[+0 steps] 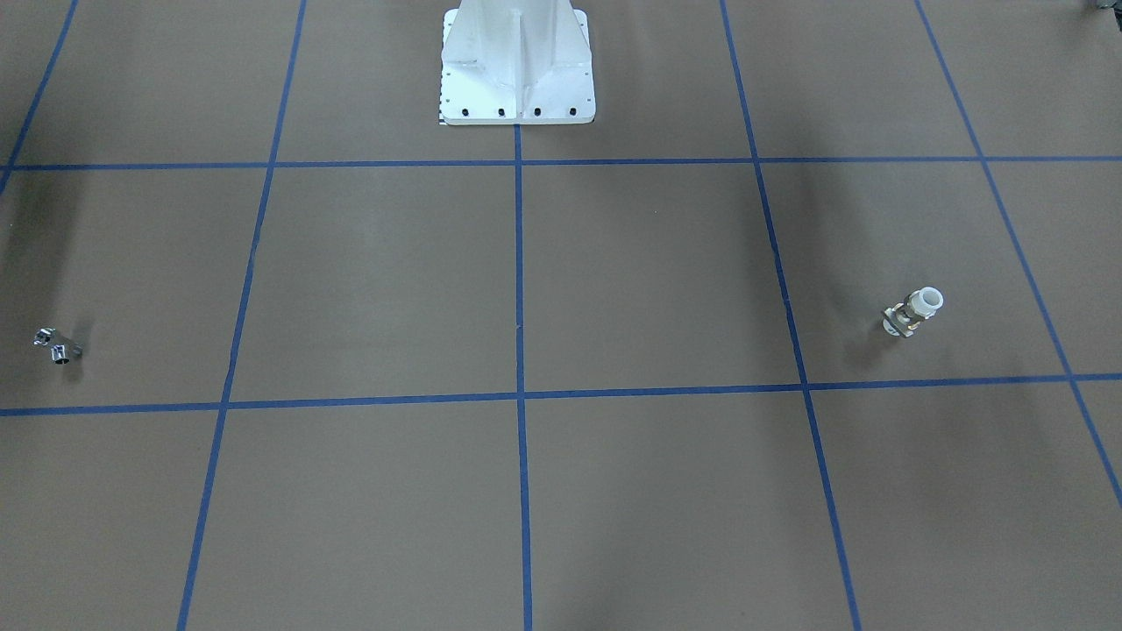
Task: Assemble PPR valve and pipe with both arms
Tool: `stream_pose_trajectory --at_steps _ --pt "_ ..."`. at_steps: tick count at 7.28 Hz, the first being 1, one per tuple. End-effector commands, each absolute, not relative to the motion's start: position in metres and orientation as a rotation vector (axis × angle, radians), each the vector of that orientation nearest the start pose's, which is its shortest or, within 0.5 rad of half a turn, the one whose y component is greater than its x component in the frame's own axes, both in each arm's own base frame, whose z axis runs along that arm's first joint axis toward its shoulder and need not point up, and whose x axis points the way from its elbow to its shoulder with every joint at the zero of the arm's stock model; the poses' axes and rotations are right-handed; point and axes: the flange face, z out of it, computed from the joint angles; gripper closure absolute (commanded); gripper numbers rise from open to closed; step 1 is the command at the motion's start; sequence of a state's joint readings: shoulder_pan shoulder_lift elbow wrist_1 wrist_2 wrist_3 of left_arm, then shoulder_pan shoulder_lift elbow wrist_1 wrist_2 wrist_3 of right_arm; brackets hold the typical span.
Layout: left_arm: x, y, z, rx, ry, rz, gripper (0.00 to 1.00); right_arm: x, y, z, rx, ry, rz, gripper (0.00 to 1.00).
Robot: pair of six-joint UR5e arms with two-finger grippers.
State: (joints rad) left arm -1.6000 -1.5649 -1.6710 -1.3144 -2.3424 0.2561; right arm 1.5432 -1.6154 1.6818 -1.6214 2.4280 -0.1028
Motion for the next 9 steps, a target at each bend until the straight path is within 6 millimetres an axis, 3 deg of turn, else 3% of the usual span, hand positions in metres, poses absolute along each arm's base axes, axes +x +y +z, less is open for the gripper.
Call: stream_pose_trajectory --at_steps 1,4,5,6,7,8,9 --pt "-0.078 -0.472 0.638 -0.045 0.785 0.152 0.01 0.045 -0.472 0.626 0.044 -0.857 -0.128 0.01" --pt "-0.078 -0.475 0.63 -0.029 0.782 0.159 0.01 0.045 -0.472 0.627 0.042 -0.857 -0.127 0.01" --pt "-0.077 -0.478 0.611 0.008 0.779 0.175 0.01 0.045 -0.473 0.625 0.045 -0.859 -0.127 0.01" --pt "-0.074 -0.48 0.58 0.065 0.774 0.201 0.01 0.045 -0.472 0.626 0.043 -0.859 -0.126 0.01" --pt "-0.059 -0.482 0.548 0.107 0.771 0.232 0.01 0.046 -0.471 0.624 0.048 -0.86 -0.127 0.01" --pt "-0.021 -0.491 0.507 0.111 0.771 0.236 0.0 0.046 -0.471 0.623 0.05 -0.86 -0.127 0.01" --pt "0.038 -0.499 0.484 0.065 0.783 0.25 0.0 0.045 -0.472 0.622 0.051 -0.86 -0.128 0.01"
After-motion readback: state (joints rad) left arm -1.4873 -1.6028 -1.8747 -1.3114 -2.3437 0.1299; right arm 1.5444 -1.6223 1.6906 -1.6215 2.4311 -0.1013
